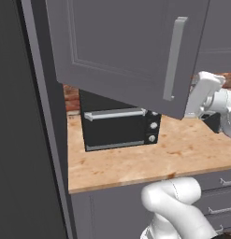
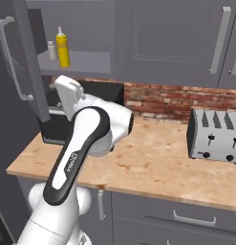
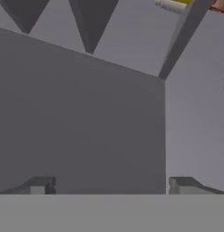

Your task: Move the mustard and shaker from the cabinet to the dining counter.

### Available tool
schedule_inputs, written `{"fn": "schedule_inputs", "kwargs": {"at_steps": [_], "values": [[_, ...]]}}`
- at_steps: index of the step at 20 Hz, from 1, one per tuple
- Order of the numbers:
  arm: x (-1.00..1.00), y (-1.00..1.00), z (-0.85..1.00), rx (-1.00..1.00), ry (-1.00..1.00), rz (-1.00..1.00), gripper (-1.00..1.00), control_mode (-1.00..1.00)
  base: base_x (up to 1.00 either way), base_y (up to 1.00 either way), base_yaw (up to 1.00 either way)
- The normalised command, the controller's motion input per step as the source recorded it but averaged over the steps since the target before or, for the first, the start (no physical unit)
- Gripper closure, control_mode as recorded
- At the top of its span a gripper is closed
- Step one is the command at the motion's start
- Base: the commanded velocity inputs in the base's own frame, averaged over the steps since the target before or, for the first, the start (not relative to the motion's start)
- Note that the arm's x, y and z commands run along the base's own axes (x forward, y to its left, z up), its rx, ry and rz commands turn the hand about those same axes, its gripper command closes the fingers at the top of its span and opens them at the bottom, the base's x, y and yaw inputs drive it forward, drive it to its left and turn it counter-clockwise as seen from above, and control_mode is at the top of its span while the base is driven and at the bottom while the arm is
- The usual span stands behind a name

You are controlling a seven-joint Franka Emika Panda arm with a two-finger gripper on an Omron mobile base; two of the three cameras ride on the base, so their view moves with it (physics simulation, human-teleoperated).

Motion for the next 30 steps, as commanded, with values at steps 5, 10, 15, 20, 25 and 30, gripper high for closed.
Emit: {"fn": "schedule_inputs", "kwargs": {"at_steps": [5,10,15,20,25,30], "values": [[-0.08,0.53,0.0,0.02,0.0,0.11,-1.0,-1.0,0.0,0.0,0.0],[-0.95,0.71,0.0,-0.01,-0.16,0.11,-1.0,-1.0,0.0,0.0,0.0],[-1.0,1.0,0.0,-0.11,-0.29,0.09,-1.0,-1.0,0.0,0.0,0.0],[-0.56,1.0,0.0,-0.04,-0.16,0.0,-1.0,-1.0,0.0,0.0,0.0],[0.1,0.5,-0.01,-0.02,0.0,-0.08,-1.0,-1.0,0.0,0.0,0.0],[0.15,-0.31,-0.08,0.0,0.0,-0.01,-1.0,-1.0,0.0,0.0,0.0]]}}
